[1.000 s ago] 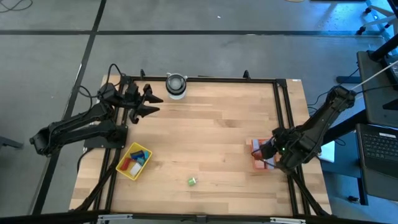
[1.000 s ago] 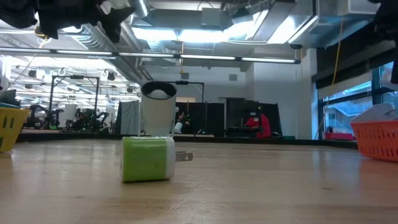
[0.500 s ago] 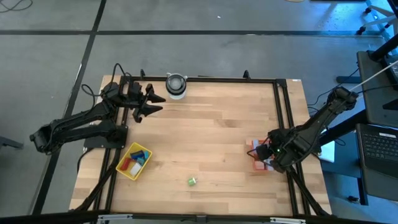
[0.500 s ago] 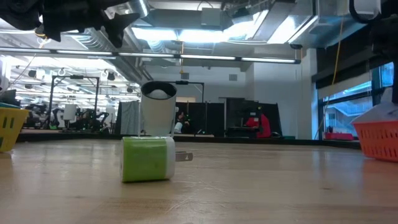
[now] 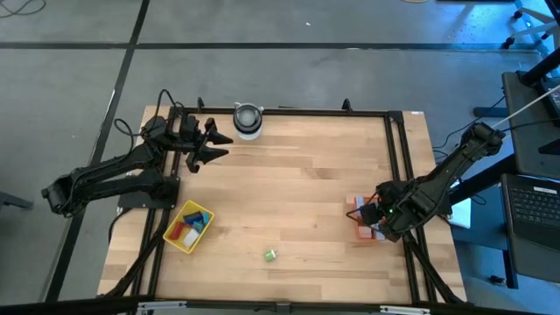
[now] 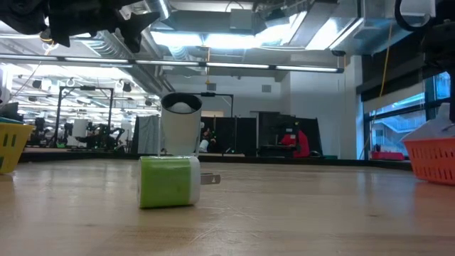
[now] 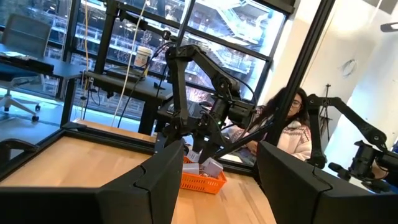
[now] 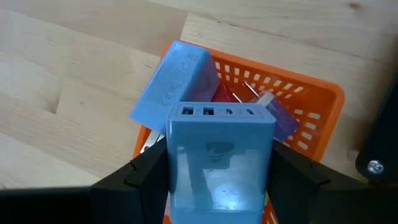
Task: Pick & Place Office items
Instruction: Put the white charger adapter into the orange basket, then put the green charger adapter into the orange basket
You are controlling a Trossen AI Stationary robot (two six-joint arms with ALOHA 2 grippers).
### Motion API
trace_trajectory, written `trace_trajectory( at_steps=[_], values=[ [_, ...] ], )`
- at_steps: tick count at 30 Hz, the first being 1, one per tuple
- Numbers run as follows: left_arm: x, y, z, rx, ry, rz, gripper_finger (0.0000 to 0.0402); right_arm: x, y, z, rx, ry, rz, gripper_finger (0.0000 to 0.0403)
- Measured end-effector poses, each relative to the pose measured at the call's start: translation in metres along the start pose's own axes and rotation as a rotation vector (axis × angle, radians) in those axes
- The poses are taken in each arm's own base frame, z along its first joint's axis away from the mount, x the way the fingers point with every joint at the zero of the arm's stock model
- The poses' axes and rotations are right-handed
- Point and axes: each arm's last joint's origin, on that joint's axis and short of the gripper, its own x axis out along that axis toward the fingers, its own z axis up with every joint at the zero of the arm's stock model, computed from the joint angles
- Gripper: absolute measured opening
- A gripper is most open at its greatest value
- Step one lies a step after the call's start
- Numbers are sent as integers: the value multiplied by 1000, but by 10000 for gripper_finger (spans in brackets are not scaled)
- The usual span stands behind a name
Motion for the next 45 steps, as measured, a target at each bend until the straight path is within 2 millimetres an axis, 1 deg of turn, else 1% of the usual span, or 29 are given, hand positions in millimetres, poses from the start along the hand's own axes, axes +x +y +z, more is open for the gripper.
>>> trace_trajectory(
  at_steps=[2,7,9,23,26,30,32,34,38,42,45],
  values=[
    [0,0,0,0,0,0,200,0,0,0,-8,-2,1,213],
    [0,0,0,0,2,-5,200,0,0,0,-13,9,2,276],
    [0,0,0,0,3,-5,200,0,0,-1,-13,16,-4,287],
    [0,0,0,-9,5,-10,200,-2,0,1,-25,13,-20,271],
    [0,0,0,-17,5,-11,200,-13,3,4,-55,6,-23,271],
    [0,0,0,-17,4,-10,200,-38,12,12,-111,-67,13,268],
    [0,-1,1,-11,-2,-13,200,-49,18,16,-128,-120,70,260],
    [0,-1,2,-2,-12,-17,200,-57,26,20,-147,-146,125,243],
    [0,-1,2,-8,-13,-14,200,-63,51,23,-221,-172,241,184],
    [0,-1,2,-8,-15,-15,200,-69,87,24,-394,-222,413,122],
    [0,-1,2,-10,-17,-16,200,-74,115,25,-541,-288,512,108]
  ],
)
